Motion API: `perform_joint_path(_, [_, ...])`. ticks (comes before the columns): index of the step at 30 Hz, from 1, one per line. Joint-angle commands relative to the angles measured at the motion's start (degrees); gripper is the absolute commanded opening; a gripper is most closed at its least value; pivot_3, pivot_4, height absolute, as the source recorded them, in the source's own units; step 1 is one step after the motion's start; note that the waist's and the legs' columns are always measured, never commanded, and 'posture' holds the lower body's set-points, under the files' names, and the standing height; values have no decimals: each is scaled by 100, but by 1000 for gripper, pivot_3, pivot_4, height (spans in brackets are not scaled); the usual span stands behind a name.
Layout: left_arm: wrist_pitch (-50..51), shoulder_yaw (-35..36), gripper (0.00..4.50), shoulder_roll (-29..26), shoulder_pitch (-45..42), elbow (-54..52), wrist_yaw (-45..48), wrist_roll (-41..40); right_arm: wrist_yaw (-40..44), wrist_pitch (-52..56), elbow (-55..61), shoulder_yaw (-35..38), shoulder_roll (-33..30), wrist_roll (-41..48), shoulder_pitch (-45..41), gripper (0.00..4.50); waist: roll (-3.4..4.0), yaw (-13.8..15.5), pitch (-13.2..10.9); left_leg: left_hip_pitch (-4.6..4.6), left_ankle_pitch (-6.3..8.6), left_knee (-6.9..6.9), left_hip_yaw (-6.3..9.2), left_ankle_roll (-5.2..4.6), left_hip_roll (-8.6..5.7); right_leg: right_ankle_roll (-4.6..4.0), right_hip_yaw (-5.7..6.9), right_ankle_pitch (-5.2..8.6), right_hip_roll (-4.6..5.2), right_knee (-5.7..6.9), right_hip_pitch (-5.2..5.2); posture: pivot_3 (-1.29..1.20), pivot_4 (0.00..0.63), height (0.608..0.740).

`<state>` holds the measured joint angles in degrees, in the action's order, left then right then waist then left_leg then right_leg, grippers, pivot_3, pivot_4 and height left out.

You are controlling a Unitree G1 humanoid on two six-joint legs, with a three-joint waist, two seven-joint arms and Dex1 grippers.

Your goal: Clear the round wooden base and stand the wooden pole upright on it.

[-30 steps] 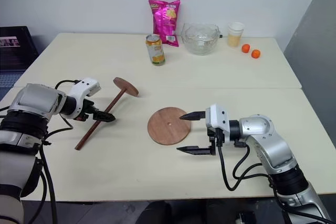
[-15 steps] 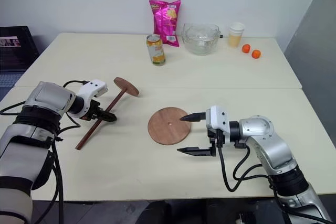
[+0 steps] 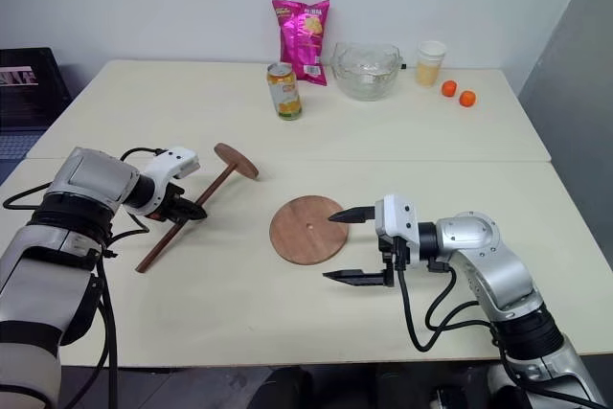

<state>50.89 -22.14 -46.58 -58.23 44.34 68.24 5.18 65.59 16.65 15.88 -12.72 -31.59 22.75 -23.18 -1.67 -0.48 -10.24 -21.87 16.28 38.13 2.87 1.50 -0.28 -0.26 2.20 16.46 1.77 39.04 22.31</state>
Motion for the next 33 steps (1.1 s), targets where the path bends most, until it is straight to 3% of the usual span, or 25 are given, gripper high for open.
perform_joint_path(1, [51, 186, 251, -206, 95, -417, 70, -36, -55, -62, 216, 79, -19, 41, 12, 4500, 0, 0, 0, 0, 0, 0, 0, 0, 0, 0, -1, 0, 0, 0, 0, 0, 150, 740])
perform_joint_path(6, [198, 687, 251, -390, 333, -1167, -102, -309, -68, -44, 200, 174, -110, 69, 27, 4500, 0, 0, 0, -1, 0, 0, 1, 0, 2, 0, 0, 0, 0, 0, 1, 0, 150, 740])
perform_joint_path(12, [-255, 2172, 251, -125, 984, -2760, -941, -1036, -145, -29, 226, 388, -296, 116, 61, 4500, 0, 9, 0, -3, -2, 3, 2, 4, 3, 0, -1, 0, 6, -2, 0, 0, 150, 740])
perform_joint_path(18, [-676, 3898, 251, 1084, 1919, -4812, -1741, -2353, -426, 212, 482, 814, -529, 257, 302, 4500, 0, 46, 0, -8, -6, 13, -1, 11, -2, 1, 0, -2, 19, -5, -4, 0, 150, 740])
perform_joint_path(22, [-131, 4169, 251, 1379, 2393, -5730, -1638, -3360, -596, 254, 602, 964, -636, 201, 451, 4500, -1, 34, 1, -12, -7, 24, -4, 14, -3, 3, -1, -3, 20, -1, -5, 0, 150, 740])
perform_joint_path(25, [-292, 4210, 251, 1794, 2615, -6229, -1871, -3804, -785, 283, 711, 1045, -625, 181, 520, 4500, 0, 37, 1, 0, -6, 21, -7, 13, -3, 5, -4, -4, 18, 3, -12, 0, 150, 740])
perform_joint_path(33, [-1327, 3625, 251, 2446, 3012, -6340, -2246, -3747, -1242, 554, 1027, 1062, -676, 108, 642, 4500, 0, 51, 1, -1, -6, 25, -8, 13, -5, 7, -4, -6, 18, 0, -16, 0, 150, 740])
